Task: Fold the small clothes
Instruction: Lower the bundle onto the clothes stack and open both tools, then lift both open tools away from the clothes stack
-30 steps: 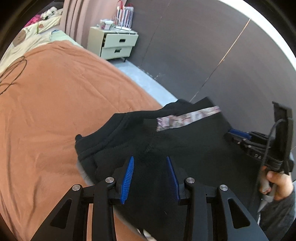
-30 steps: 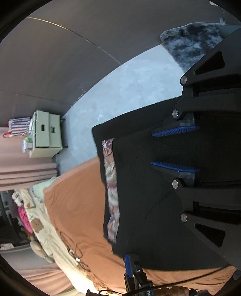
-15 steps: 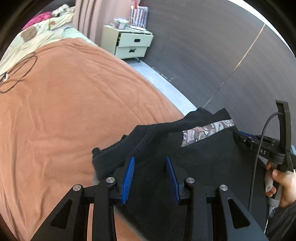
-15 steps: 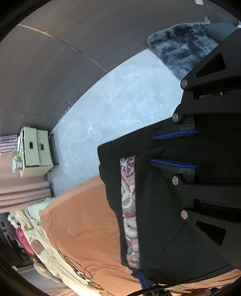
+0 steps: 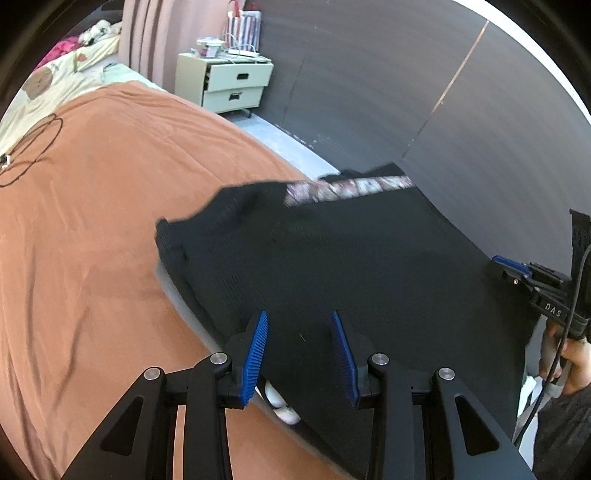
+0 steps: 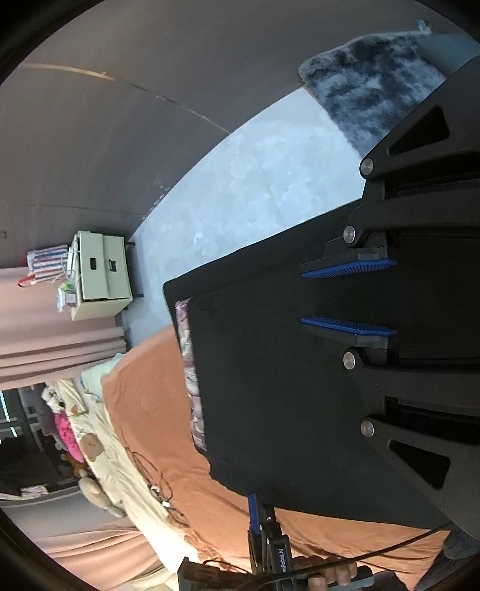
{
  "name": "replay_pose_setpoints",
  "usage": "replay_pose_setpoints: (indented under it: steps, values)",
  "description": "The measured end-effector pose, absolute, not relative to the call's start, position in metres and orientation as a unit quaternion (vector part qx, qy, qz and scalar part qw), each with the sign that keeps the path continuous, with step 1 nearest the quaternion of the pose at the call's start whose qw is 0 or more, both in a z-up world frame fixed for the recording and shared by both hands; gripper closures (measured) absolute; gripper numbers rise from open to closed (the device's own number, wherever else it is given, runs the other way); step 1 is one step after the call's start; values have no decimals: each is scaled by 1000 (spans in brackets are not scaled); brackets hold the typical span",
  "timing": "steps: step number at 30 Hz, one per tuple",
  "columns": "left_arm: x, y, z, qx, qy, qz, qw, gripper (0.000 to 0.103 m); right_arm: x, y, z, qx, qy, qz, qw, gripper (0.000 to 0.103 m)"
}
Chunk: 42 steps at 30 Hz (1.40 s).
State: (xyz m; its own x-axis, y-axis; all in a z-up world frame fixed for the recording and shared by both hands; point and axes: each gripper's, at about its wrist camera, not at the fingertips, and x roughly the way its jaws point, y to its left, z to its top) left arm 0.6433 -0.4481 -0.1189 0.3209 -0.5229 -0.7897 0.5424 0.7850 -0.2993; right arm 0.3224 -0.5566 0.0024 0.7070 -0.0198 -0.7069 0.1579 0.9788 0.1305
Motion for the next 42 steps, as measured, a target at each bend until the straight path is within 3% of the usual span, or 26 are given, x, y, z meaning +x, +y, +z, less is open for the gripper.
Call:
replay_pose_setpoints:
  steps: [11, 19, 30, 35, 36, 39, 42]
  values:
    - [604, -451, -115, 9, 483, -352, 802, 64, 257, -528, -26, 51, 347, -97, 931, 84]
    - [591, -446, -117, 14, 482, -354, 801, 65, 244, -562, -59, 134, 352, -131, 917, 84]
    - [574, -418, -97, 0, 478, -333, 813, 64, 237, -538, -18, 134, 368, -157, 906, 83]
    - [552, -407, -76, -3, 463, -322, 826, 49, 212, -523, -5, 129, 364, -148, 911, 83]
    - [547, -405, -72, -4, 458, -321, 829, 47, 204, -517, 1, 126, 359, -146, 913, 78]
    - [531, -395, -61, -7, 450, -319, 834, 44, 186, -509, 7, 122, 345, -149, 919, 47]
    - [513, -387, -51, -12, 441, -316, 840, 31, 165, -500, 13, 119, 334, -153, 922, 31]
